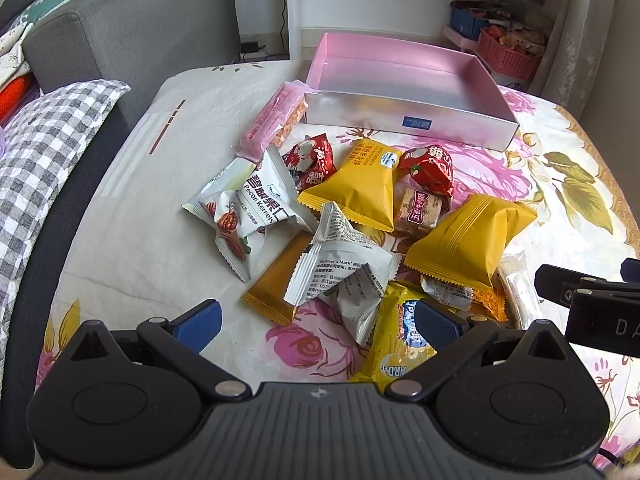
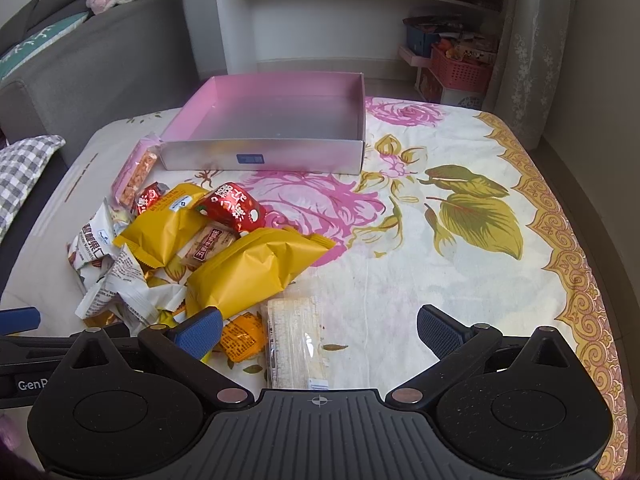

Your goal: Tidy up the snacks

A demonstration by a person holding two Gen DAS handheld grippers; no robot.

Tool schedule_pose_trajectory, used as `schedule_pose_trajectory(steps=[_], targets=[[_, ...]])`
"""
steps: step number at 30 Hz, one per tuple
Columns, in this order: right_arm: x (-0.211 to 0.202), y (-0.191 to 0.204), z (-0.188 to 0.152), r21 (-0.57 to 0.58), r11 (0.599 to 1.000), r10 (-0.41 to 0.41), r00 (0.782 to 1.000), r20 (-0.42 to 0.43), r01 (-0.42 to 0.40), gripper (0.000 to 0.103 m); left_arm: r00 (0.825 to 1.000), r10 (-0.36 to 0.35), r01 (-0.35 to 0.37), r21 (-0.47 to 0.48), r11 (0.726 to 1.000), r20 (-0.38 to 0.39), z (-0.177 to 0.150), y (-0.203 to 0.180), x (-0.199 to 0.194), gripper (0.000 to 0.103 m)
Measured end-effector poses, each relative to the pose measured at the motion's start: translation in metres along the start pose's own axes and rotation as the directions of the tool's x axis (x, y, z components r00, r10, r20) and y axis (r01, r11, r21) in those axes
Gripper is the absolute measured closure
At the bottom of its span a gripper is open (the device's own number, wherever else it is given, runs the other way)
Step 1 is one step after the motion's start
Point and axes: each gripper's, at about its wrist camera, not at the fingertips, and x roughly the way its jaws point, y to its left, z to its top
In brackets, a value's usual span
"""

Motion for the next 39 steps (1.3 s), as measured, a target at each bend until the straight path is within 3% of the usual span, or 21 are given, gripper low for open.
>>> schedule_pose_trajectory(steps=[39], targets=[[0.0022,-0.0001,0.0007,0.019,1.0,-0.008,1.0,-0.009,0.008,0.0,1.0,-0.002,0.002,-0.008,1.0,0.006,0.0034,0.0014,-0.0013,0.0]])
